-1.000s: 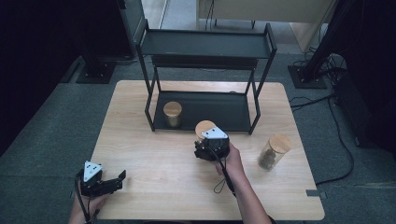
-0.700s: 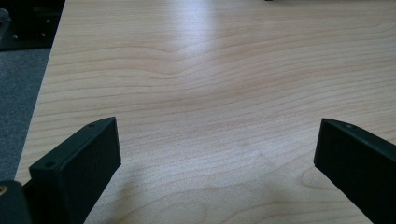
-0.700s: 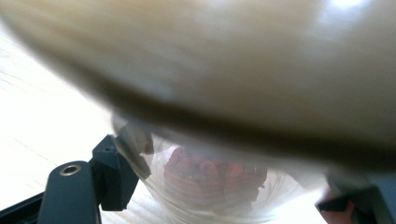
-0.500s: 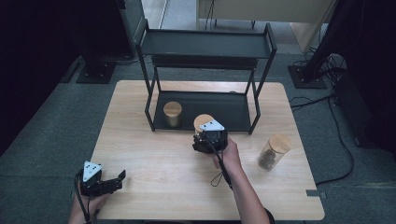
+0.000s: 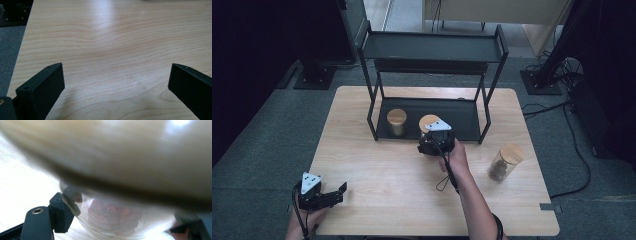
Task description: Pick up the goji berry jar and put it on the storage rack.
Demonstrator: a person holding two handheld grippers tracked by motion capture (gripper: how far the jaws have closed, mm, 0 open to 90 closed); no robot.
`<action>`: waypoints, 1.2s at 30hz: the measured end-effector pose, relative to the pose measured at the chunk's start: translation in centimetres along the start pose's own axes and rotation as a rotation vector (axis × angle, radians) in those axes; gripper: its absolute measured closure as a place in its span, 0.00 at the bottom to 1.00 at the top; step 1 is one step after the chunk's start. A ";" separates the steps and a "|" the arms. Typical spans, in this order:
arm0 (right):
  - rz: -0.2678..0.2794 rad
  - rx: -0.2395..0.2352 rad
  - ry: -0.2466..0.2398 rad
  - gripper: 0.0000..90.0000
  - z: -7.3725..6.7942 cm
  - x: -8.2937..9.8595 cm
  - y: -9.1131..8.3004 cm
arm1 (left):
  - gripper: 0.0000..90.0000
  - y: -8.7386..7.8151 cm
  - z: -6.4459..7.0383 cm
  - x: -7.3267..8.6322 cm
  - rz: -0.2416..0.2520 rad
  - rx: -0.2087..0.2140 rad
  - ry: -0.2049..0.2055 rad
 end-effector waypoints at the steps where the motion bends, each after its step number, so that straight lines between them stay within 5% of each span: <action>1: 0.000 -0.001 -0.003 0.28 0.0 -0.1 0.1 | 0.01 0.0 0.0 0.0 0.003 0.000 0.000; 14: 0.005 -0.005 -0.004 0.28 0.5 -1.7 0.7 | 0.01 0.0 0.1 0.0 0.002 0.003 0.006; 36: -0.018 0.000 -0.002 0.28 0.6 -3.3 4.5 | 0.01 0.0 0.1 0.0 0.004 0.007 0.005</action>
Point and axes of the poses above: each handheld gripper's, and its own axes: y roughly forward along the jaws, x roughly out of its underside, z roughly to its right, the point moved 10 cm from there along y, roughly forward along the jaws, and after that the axes turned 8 degrees about z, right-handed, at the moved point
